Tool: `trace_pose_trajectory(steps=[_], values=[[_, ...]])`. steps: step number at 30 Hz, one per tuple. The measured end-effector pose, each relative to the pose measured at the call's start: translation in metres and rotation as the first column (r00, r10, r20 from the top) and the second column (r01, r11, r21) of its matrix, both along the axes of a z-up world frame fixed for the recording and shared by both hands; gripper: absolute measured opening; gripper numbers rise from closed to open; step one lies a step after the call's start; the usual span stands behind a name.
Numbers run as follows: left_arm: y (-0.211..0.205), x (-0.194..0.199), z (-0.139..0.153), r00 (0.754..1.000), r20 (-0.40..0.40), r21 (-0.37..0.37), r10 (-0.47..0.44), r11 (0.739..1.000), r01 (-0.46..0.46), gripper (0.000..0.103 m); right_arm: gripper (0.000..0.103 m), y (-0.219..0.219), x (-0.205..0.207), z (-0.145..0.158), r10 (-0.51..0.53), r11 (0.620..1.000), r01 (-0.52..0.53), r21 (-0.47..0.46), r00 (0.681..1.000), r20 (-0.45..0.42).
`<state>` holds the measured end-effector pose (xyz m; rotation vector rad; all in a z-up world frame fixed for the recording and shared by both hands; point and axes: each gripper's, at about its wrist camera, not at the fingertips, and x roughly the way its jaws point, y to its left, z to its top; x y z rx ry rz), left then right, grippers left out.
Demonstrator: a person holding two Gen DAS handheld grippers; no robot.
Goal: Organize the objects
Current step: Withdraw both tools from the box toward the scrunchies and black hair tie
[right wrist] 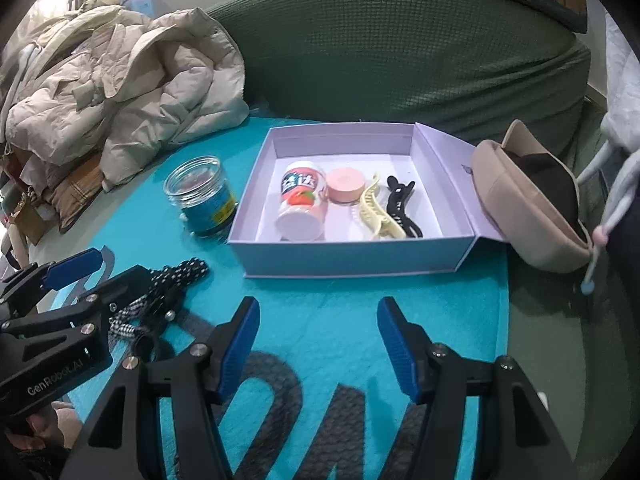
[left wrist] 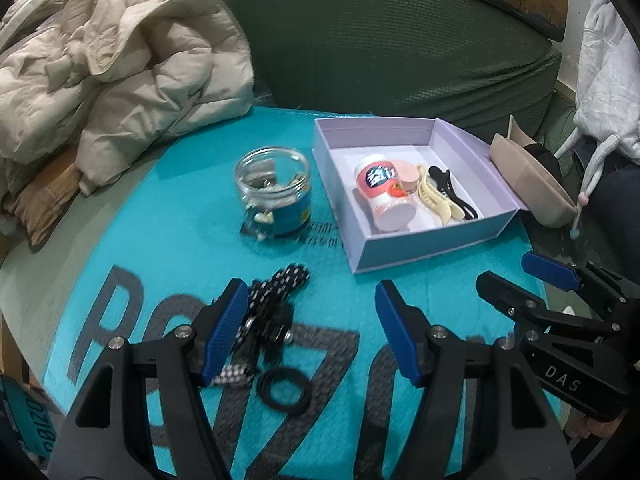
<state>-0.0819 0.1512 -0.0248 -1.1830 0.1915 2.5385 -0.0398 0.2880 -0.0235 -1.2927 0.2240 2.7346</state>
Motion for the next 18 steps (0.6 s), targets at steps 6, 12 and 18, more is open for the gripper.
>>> trace_pose_trajectory(steps=[6,12,18], values=[[-0.017,0.019,0.002,1.000,-0.010,-0.010,0.022,1.000,-0.022,0.065,0.062,-0.016,0.017,0.001,0.028,1.000,-0.028,-0.008,1.000,-0.003],[-0.029,0.037,0.006,0.999,-0.033,-0.025,0.036,0.999,-0.037,0.066,0.062,-0.031,0.028,0.000,0.069,0.998,-0.069,0.000,0.998,0.005],[-0.043,0.049,0.003,0.998,-0.040,-0.030,0.052,0.998,-0.053,0.071,0.062,-0.051,0.031,-0.004,0.120,0.993,-0.121,0.018,0.992,0.029]])
